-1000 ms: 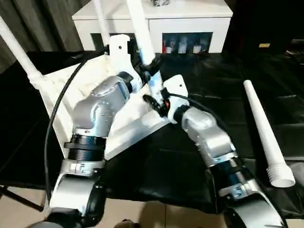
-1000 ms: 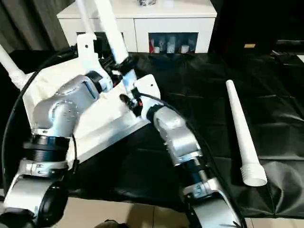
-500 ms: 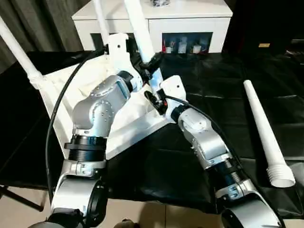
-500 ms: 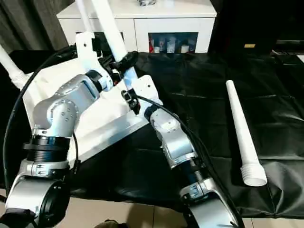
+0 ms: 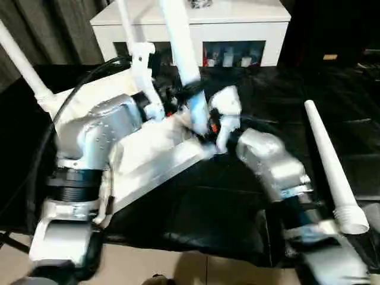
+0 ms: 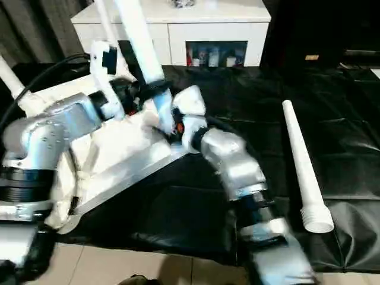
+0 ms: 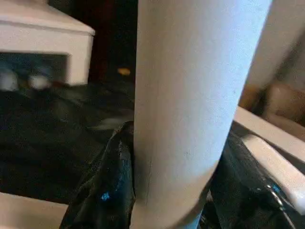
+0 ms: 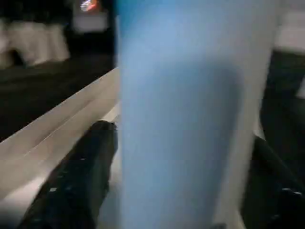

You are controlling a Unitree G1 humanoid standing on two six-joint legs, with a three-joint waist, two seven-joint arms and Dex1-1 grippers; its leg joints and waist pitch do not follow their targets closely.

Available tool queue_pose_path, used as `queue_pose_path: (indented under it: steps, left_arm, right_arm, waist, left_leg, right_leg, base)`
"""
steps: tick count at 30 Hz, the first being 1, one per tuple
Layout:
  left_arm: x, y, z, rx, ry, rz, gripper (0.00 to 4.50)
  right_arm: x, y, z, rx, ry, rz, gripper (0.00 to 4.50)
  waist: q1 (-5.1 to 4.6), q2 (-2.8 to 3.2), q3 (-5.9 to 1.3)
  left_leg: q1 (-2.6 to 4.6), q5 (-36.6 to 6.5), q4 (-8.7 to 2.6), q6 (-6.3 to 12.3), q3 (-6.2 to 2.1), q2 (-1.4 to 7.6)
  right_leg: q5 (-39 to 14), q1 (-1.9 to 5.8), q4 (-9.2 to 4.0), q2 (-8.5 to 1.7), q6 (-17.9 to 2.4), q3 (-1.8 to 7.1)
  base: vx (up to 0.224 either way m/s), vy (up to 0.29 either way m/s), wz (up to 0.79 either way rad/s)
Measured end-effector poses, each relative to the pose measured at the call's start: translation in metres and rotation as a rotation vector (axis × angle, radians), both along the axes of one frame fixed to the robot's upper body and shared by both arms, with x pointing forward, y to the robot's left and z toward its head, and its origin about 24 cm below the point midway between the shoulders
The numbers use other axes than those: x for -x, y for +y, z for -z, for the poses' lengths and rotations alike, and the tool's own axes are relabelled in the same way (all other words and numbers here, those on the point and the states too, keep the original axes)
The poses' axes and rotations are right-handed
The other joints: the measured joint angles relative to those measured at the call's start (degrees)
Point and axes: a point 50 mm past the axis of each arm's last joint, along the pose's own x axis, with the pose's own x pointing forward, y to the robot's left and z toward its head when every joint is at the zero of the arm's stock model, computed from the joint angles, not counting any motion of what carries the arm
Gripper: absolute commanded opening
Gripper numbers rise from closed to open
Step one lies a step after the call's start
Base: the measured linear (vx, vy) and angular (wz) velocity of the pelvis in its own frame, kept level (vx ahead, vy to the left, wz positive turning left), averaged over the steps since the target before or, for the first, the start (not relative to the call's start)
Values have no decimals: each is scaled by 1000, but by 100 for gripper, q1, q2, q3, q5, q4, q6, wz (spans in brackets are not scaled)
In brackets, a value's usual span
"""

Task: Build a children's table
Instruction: Insert table leg to table base

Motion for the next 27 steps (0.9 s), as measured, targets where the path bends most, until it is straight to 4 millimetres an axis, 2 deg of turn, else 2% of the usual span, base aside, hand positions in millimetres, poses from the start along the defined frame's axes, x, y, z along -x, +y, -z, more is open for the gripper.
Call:
queue_pose_path:
  steps: [7, 8, 12, 13, 16, 17, 22, 24, 25, 26, 27]
  left_arm:
    - [8, -2, -2, 8, -18, 157, 188]
    - [9, -2, -2, 9, -19, 163, 186]
    - [9, -2, -3, 8, -21, 169, 185]
    - [9, -2, -3, 8, -21, 170, 185]
    - [9, -1, -3, 10, -21, 176, 185]
    - [9, -2, -3, 10, -21, 179, 185]
    - [9, -1, -3, 10, -29, 174, 185]
    - [6, -3, -3, 8, -38, 146, 185]
    - [4, -8, -2, 17, -44, 128, 220]
    - [3, -10, -2, 22, -45, 120, 220]
    - [2, -11, -2, 24, -41, 114, 241]
  right_arm:
    - [15, -9, -4, 23, 91, -224, 384]
    - [16, -9, -4, 24, 98, -232, 356]
    - [17, -8, -1, 27, 119, -238, 344]
    - [17, -8, -1, 27, 120, -238, 313]
    - [17, -7, -1, 24, 131, -241, 304]
    - [18, -7, -1, 22, 133, -243, 282]
    - [19, -4, -2, 14, 130, -250, 250]
    - [18, -4, -2, 13, 127, -236, 218]
    - [17, -6, -1, 7, 132, -217, 209]
    - [16, -8, -1, 3, 135, -206, 209]
    - [15, -8, -1, 1, 136, -198, 206]
  waist:
    - [-2, 0, 0]
    - [-2, 0, 0]
    - [-5, 1, 0]
    - [-7, 1, 0]
    - [-6, 1, 0]
    - [-6, 1, 0]
    - [-3, 1, 0]
    - [9, 1, 0]
    - [24, 0, 0]
    - [23, 0, 0]
    - [14, 0, 0]
  left_leg:
    - [1, 0, 0, 0, 0, 0]
    - [1, 0, 0, 0, 0, 0]
    - [6, 0, 1, 0, 0, 1]
    - [6, 0, 0, 0, 0, 1]
    - [7, 0, 0, -1, 0, 1]
    - [7, 0, 0, -1, 0, 1]
    - [6, 0, 1, 0, 0, 1]
    - [6, 0, 1, 0, 0, 1]
    - [4, 1, 2, 0, 0, 0]
    - [3, 1, 3, 0, 2, 0]
    - [3, 1, 4, 0, 2, 0]
  right_leg:
    - [0, -1, 3, 0, 0, 0]
    - [0, -1, 4, 0, -1, 0]
    - [1, -1, 12, 0, -1, 0]
    - [1, -1, 14, 0, -1, 0]
    - [1, -1, 15, 0, -1, 0]
    - [1, -1, 15, 0, -1, 0]
    - [1, -1, 13, 0, -1, 0]
    - [1, 0, 11, 0, -1, 0]
    - [1, 3, 9, -2, -1, 0]
    - [1, 3, 9, -4, -2, 0]
    - [1, 3, 9, -4, -2, 1]
  base:
    - [0, 0, 0]
    - [0, 0, 0]
    - [0, 0, 0]
    - [0, 0, 0]
    - [0, 0, 0]
    - [0, 0, 0]
    - [0, 0, 0]
    - [0, 0, 0]
    - [0, 0, 0]
    - [0, 0, 0]
    - [0, 0, 0]
